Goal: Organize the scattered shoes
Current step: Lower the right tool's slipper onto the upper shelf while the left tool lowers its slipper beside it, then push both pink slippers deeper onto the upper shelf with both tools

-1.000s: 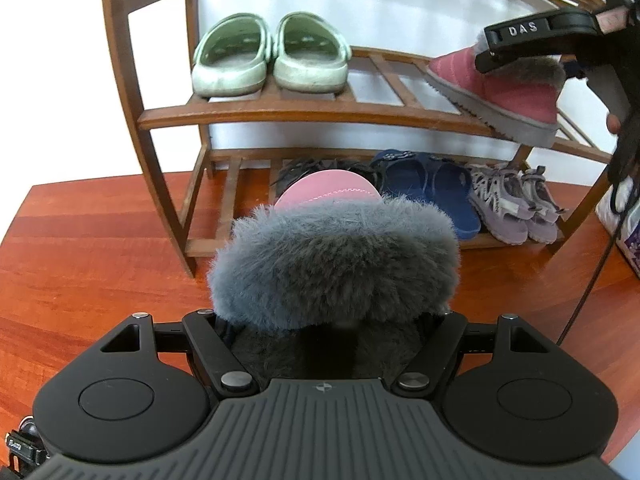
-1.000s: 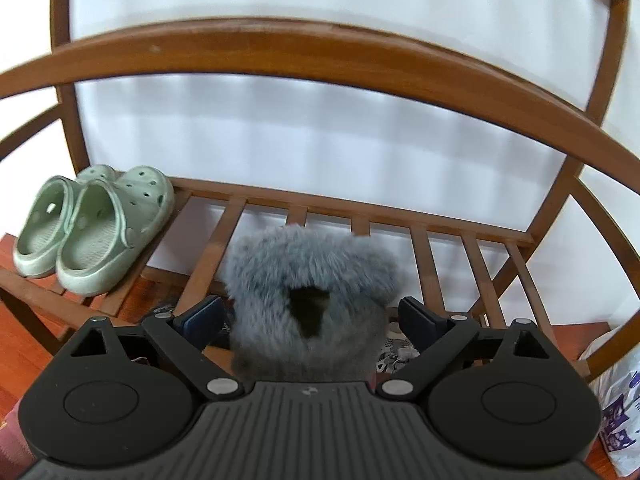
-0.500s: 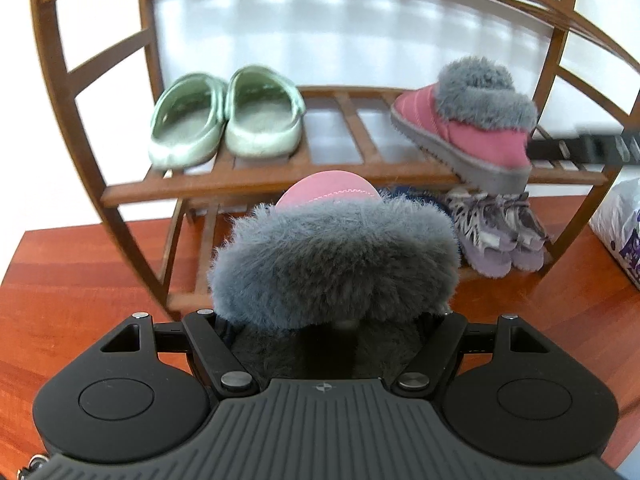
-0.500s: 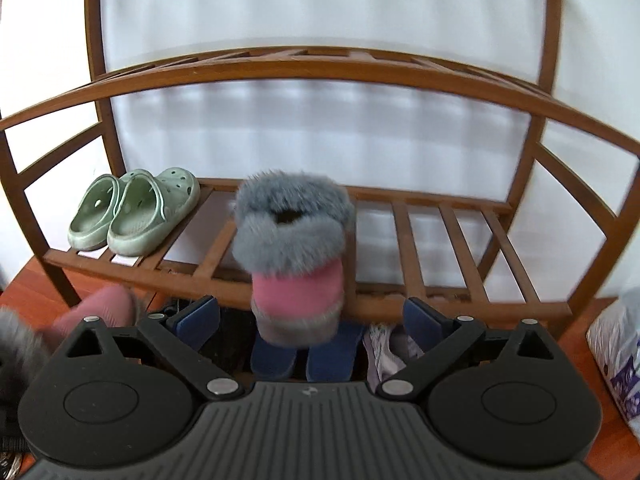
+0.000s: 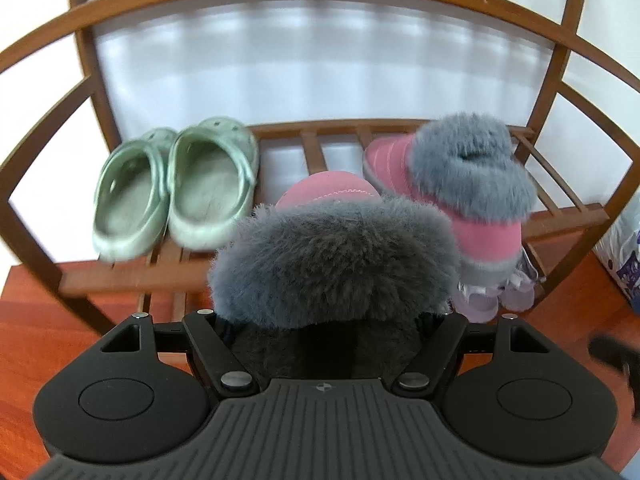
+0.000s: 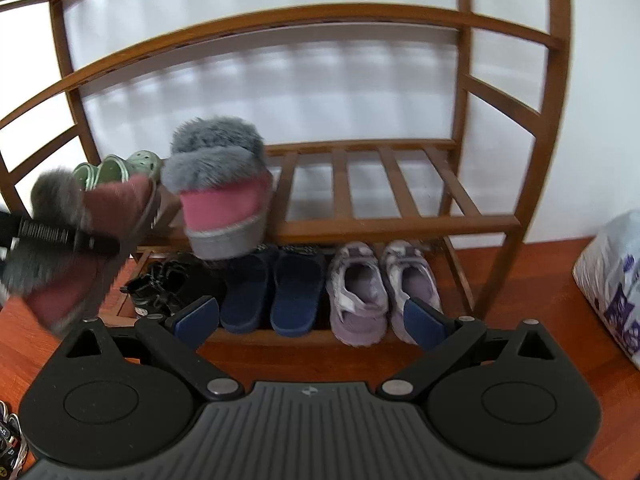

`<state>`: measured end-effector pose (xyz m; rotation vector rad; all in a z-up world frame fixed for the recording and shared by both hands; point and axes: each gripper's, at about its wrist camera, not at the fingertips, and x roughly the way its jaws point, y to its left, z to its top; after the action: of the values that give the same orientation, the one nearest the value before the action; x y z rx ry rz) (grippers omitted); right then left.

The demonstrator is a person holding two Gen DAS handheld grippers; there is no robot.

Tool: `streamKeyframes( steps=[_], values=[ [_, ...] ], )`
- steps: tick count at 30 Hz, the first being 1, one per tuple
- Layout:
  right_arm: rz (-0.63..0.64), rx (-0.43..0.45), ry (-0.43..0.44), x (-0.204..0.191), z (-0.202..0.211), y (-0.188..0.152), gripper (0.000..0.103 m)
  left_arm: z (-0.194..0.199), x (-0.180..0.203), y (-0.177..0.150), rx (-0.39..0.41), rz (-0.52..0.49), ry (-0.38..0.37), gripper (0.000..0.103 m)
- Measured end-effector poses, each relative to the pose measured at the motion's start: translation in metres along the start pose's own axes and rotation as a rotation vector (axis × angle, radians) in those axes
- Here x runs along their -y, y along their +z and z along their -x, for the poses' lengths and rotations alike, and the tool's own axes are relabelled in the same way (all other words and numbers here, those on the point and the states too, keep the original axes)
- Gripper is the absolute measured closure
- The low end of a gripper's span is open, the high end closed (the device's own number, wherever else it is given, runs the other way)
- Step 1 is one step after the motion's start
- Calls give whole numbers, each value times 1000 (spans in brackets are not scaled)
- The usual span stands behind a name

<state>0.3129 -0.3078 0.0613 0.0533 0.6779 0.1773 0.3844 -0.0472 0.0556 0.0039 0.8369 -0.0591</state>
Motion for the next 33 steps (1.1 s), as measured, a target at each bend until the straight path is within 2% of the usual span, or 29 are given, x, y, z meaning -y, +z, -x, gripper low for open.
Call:
streamKeyframes(
  steps=[8, 14, 22, 33],
  values=[
    [-59, -15, -18, 36, -3, -16, 3, -32, 10, 37, 3, 10, 45, 28],
    [-85, -31, -22, 49, -15, -19, 3, -52, 12, 52, -16, 4, 62, 28],
    [-89, -55, -8, 49, -34, -19, 3, -62, 11, 56, -10, -15, 82, 27],
    [-73, -59, 6, 41, -40, -18, 3, -46, 16, 54, 36, -46, 105, 22]
  ],
)
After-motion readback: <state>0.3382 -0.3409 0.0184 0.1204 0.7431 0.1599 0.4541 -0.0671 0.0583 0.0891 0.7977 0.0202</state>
